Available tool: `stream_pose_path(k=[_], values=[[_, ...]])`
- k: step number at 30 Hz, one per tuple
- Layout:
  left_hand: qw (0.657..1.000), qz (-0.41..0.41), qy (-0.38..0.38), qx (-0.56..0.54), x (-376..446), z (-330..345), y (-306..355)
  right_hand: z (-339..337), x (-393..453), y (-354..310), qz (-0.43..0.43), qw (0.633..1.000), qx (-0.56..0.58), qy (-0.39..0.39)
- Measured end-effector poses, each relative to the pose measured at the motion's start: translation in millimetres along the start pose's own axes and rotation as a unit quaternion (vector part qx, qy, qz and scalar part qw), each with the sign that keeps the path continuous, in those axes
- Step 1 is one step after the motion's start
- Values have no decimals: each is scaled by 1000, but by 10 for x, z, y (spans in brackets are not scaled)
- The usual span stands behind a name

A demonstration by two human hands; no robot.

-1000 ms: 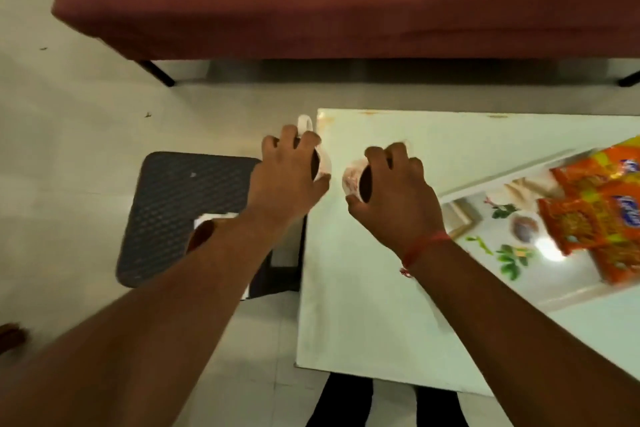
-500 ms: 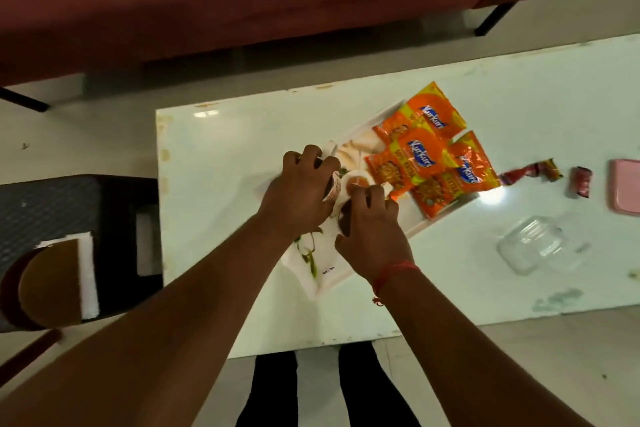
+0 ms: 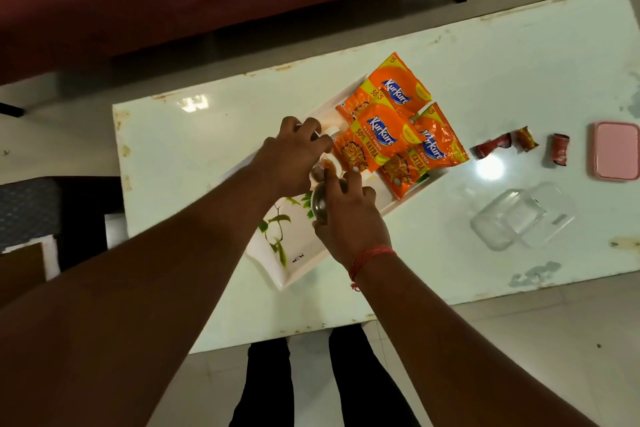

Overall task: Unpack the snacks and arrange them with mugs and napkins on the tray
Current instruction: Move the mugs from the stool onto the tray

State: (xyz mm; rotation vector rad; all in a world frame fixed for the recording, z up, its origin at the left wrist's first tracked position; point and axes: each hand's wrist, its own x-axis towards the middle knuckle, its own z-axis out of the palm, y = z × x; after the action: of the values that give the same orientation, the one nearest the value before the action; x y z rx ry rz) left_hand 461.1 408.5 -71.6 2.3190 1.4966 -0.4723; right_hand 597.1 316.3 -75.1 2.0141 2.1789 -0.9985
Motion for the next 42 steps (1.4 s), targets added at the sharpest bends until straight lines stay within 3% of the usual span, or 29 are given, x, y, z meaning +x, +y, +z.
stream_pose_path(k=[21,26,30,35,42], values=[[1000,5,-4,19,70,24,-14,25,-5,-37,23,1000,-5,4],[998,33,-52,-14,117,1,-157,-15,-85,-37,36,999,-34,5],[995,63,55,-48,-121,-33,-312,-145,-318,-108,60,995,-54,53],[991,0,113,-74,-733,112,-729,-97,-566,-596,34,990,-65,118],[987,-128,47,-85,-1940,492,-1716,570,-534,-1762,-43,998,-30,32]])
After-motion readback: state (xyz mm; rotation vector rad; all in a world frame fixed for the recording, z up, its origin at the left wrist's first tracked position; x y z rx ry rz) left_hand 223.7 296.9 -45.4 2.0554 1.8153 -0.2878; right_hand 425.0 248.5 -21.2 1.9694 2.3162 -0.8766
